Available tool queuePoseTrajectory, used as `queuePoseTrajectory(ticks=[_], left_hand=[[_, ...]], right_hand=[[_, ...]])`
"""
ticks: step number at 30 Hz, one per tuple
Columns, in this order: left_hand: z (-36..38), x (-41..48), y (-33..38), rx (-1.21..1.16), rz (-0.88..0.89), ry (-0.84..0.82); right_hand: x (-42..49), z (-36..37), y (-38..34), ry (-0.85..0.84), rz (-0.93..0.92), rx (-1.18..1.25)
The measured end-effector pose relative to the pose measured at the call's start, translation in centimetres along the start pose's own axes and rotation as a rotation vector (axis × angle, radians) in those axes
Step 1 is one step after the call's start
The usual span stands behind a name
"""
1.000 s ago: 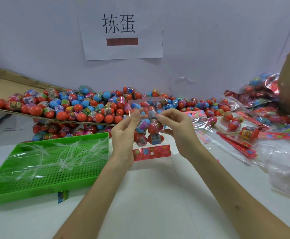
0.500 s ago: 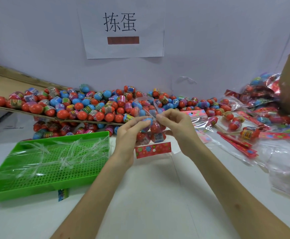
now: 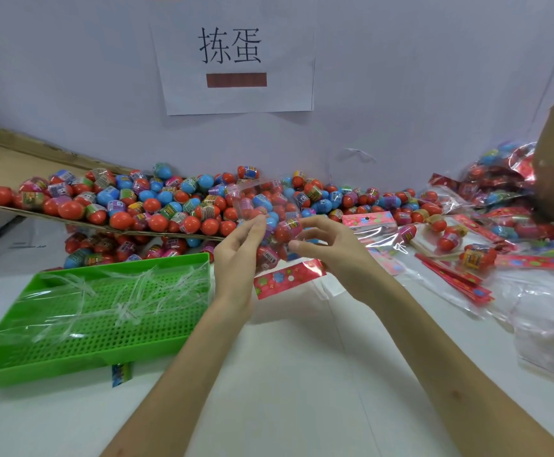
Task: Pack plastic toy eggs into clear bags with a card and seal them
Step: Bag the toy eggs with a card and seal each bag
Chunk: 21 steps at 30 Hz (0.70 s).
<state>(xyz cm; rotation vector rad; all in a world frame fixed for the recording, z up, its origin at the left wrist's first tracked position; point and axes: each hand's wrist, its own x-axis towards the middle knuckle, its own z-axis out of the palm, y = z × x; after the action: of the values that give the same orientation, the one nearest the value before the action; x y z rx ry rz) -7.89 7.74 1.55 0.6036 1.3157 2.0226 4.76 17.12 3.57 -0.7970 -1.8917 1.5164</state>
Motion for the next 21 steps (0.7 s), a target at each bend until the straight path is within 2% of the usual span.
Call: queuePoseTrajectory(ticks=[7, 13, 21], left_hand=[[-0.2, 0.1, -0.1, 0.040, -0.011, 0.003], [0.4, -0.6, -0.2, 0.095, -0.041, -0.109], [0.3, -0.6, 0.2, 0.115, 0.052, -0.012]], right_hand=[[0.3, -0.5, 0.2, -0.098, 0.004, -0.083], [0.3, -1.1, 0.0, 0.213, -0.130, 0.080], [0.3, -1.0, -0.1, 0.234, -0.109, 0.076]])
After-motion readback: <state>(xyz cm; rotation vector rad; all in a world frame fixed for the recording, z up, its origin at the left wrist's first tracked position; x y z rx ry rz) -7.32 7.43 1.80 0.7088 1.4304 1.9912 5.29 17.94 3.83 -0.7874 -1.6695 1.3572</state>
